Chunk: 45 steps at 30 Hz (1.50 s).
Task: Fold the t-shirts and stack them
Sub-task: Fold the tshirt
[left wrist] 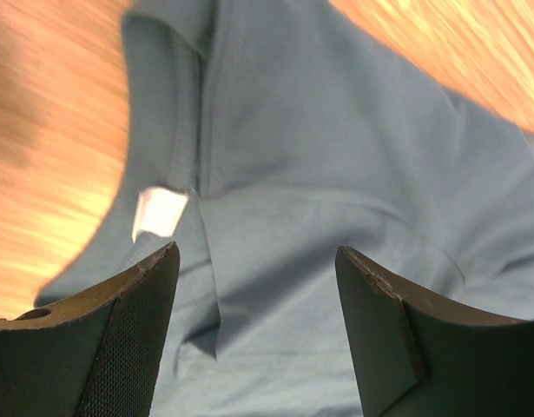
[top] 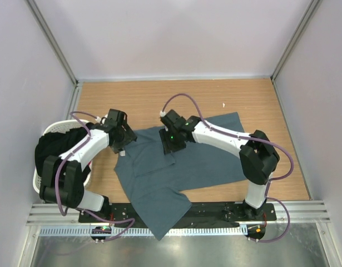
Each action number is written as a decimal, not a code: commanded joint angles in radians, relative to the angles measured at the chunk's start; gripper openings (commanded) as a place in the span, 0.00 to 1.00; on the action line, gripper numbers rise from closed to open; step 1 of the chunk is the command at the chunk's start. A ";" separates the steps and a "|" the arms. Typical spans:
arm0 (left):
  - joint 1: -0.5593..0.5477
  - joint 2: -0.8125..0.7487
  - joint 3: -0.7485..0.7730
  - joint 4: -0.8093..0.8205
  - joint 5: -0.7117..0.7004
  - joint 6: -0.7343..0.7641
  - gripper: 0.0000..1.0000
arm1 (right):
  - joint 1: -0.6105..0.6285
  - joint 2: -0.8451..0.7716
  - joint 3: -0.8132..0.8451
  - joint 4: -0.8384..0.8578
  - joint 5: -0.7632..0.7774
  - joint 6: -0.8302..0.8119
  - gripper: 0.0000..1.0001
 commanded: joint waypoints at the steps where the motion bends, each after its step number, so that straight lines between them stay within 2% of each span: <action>1: 0.023 0.033 0.011 0.078 0.043 -0.009 0.73 | 0.029 -0.032 -0.071 -0.048 -0.001 0.069 0.49; 7: 0.058 0.121 0.036 0.123 0.011 0.012 0.73 | 0.069 -0.029 -0.138 -0.046 0.023 0.108 0.49; 10: 0.091 0.151 0.077 0.129 0.028 0.034 0.69 | 0.069 -0.016 -0.141 -0.039 0.069 0.105 0.48; 15: 0.119 0.214 0.157 0.112 0.005 0.070 0.69 | 0.069 0.030 -0.126 -0.006 0.066 0.098 0.45; 23: 0.151 0.264 0.174 0.120 -0.012 0.086 0.67 | 0.069 0.062 -0.102 0.000 0.082 0.083 0.40; 26: 0.161 0.278 0.171 0.140 -0.012 0.092 0.66 | 0.069 0.064 -0.094 -0.009 0.092 0.076 0.32; 33: 0.176 0.304 0.156 0.187 0.000 0.095 0.67 | 0.066 0.031 -0.089 -0.037 0.140 0.054 0.01; 45: 0.207 0.316 0.119 0.239 -0.010 0.095 0.68 | 0.026 -0.035 -0.094 -0.064 0.152 0.028 0.01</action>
